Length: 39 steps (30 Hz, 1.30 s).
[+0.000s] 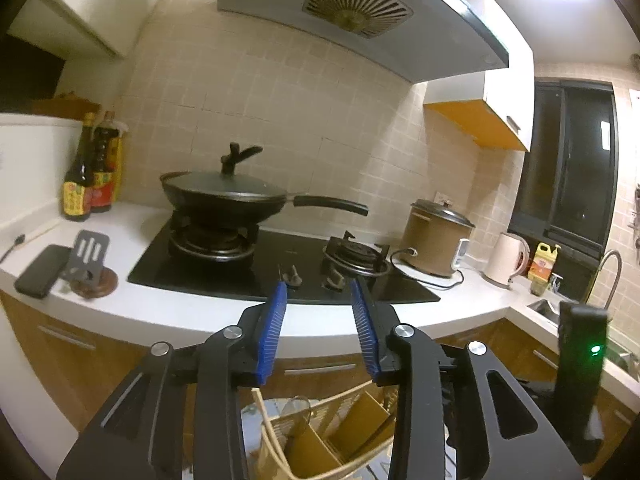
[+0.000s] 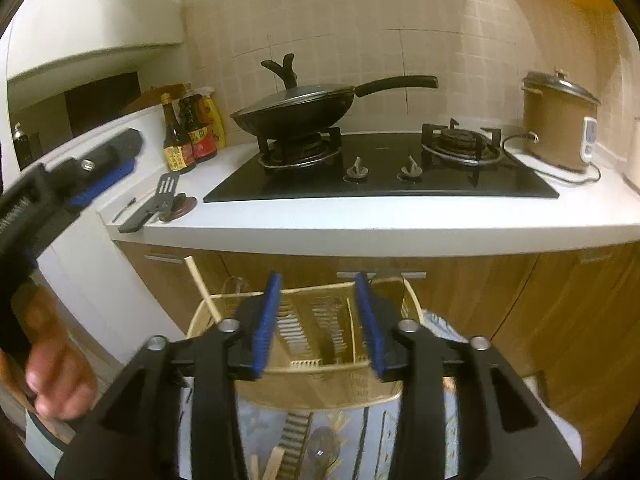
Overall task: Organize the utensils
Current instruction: 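Withdraw both open grippers from the basket back toward the table, then grasp a wooden chopstick with the left gripper while the right gripper grasps a clear spoon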
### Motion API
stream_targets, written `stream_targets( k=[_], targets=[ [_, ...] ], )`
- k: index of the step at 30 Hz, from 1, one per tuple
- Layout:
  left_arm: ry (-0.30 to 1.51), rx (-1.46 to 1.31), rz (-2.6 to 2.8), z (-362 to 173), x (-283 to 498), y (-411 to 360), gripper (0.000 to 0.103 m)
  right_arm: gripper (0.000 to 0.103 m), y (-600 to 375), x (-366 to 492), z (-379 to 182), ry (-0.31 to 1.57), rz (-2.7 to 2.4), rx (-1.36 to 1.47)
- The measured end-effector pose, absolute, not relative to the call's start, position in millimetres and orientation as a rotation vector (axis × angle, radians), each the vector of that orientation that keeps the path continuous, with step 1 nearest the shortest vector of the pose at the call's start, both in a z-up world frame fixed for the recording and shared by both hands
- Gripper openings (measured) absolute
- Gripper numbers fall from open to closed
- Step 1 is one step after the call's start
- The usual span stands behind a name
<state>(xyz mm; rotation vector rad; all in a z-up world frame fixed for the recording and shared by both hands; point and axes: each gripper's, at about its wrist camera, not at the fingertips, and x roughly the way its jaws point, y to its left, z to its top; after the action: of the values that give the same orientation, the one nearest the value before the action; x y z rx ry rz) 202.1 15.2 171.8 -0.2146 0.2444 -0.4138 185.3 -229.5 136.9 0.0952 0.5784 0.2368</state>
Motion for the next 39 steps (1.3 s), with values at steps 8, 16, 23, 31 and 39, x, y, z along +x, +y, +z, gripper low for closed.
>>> stream_targets(
  k=[8,16,23,31,39],
  targets=[
    [0.228,-0.182,-0.39,208,154,31,0.043,0.052,-225,149,153,0.57,0.237,0.091],
    [0.291,-0.138,-0.353,207,113,55,0.046,0.052,-231,117,158,0.616,0.224,0.081],
    [0.491,-0.131,-0.313,159,113,82,0.046,0.052,-237,111,123,0.795,0.22,0.099],
    [0.928,-0.188,-0.315,47,154,109,0.043,0.052,-238,122,39,1.063,0.235,0.162],
    [1.063,-0.173,-0.235,-10,176,122,0.037,0.052,-236,134,-4,1.164,0.203,0.159]
  ],
)
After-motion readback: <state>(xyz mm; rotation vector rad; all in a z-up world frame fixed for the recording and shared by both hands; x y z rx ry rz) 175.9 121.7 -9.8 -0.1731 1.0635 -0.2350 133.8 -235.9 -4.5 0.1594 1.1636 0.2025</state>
